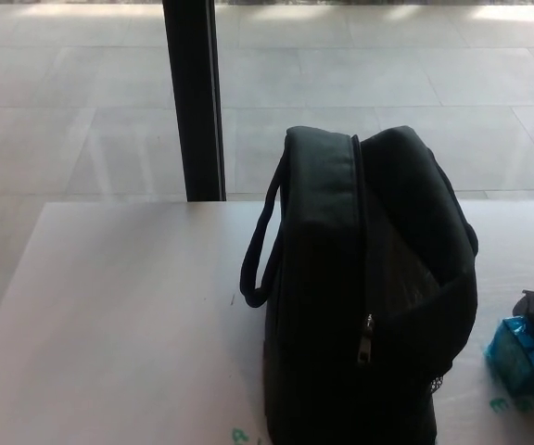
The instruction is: The robot uses its right hand to pick up the cube kept on the middle of the desk and put it inside the bag next to it
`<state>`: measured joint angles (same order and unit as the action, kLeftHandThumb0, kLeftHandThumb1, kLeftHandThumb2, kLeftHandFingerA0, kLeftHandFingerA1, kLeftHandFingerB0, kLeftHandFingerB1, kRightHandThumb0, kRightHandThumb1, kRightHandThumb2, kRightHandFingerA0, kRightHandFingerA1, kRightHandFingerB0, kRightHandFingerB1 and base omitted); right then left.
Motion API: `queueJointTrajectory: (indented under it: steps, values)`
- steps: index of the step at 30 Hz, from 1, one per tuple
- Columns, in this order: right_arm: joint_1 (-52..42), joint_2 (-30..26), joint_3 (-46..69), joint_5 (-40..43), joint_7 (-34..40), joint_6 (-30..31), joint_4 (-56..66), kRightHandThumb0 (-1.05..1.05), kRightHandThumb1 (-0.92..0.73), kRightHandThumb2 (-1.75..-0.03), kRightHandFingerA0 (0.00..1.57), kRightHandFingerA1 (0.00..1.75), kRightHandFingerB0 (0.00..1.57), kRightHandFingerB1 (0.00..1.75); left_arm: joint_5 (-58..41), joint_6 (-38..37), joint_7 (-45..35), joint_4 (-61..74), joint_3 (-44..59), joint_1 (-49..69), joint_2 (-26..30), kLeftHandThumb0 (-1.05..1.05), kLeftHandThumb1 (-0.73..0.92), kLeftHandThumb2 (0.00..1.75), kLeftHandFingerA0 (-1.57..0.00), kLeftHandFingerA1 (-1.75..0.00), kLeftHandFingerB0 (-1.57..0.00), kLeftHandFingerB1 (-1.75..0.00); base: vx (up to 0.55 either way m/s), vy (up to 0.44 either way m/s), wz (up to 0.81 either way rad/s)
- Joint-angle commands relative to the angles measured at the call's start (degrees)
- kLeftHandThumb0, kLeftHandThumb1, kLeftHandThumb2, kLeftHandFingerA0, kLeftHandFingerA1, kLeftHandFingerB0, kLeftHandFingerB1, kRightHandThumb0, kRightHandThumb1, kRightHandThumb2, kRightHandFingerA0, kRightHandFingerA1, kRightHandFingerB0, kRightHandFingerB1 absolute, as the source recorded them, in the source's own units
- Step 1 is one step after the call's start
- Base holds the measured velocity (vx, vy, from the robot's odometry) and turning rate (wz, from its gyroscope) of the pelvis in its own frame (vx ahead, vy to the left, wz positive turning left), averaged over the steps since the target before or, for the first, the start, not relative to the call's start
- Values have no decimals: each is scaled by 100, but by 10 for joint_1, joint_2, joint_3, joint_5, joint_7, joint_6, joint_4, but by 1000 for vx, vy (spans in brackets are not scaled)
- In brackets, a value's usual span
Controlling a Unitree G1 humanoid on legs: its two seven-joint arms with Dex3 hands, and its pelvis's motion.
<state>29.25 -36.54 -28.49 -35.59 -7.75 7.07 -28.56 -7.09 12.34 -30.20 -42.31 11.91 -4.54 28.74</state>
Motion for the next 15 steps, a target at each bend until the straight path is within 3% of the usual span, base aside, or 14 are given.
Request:
queueJointTrajectory:
  steps: [1, 2, 3, 4, 6, 7, 10, 11, 14, 15]
  values:
    - [-21, -12, 16, -8, 37, -66, -12, -25, -69, -86, 84, 154, 82, 91, -1, -1, 0, -14, 2, 6, 8, -75, 52, 87, -27, -56, -17, -47, 0, 0, 0]
    - [-21, -12, 19, -9, 40, -71, -13, -25, -69, -86, 84, 154, 82, 91, -2, -1, 0, -15, 3, 6, 8, -75, 52, 87, -27, -56, -17, -47, 0, 0, 0]
    - [-25, -12, 28, -8, 65, -87, -12, -24, -64, -88, 89, 154, 84, 78, -3, 2, 4, -13, 4, 9, 7, -76, 51, 87, -28, -56, -19, -47, 0, 0, 0]
    - [-22, -15, 45, 2, 68, -92, -4, -25, -66, -87, 86, 159, 84, 97, -4, 4, 4, -6, 6, 12, 6, -75, 51, 87, -29, -58, -19, -48, 0, 0, 0]
    - [-16, -13, 61, 9, 64, -93, 1, -25, -68, -83, 86, 162, 83, 104, -2, 5, 6, -1, 5, 14, 6, -77, 51, 87, -30, -58, -21, -48, 0, 0, 0]
    - [3, -16, 82, 17, 53, -95, 6, -23, -67, -93, 86, 166, 76, 131, -3, 4, 4, 0, 6, 17, 8, -77, 51, 87, -29, -57, -20, -47, 0, 0, 0]
    - [18, -16, 110, 24, 60, -121, -1, -22, -62, -95, 87, 167, 79, 134, -1, 2, 6, -3, 5, 17, 8, -77, 51, 87, -28, -56, -19, -47, 0, 0, 0]
    - [30, -15, 124, 30, 60, -118, 0, -21, -61, -99, 84, 172, 72, 154, 0, 0, 5, -11, 5, 13, 8, -76, 51, 87, -28, -57, -18, -47, 0, 0, 0]
    - [67, -19, 150, 27, 62, -116, -14, -23, -64, -96, 85, 174, 69, 158, -5, 5, 2, -14, 8, 13, 8, -77, 49, 86, -27, -57, -18, -47, 0, 0, 0]
    - [83, -19, 167, 33, 72, -111, -18, -14, -62, -85, 93, 171, 70, 137, -12, 10, 2, -16, 14, 14, 5, -75, 47, 84, -28, -58, -20, -48, 0, 0, 0]
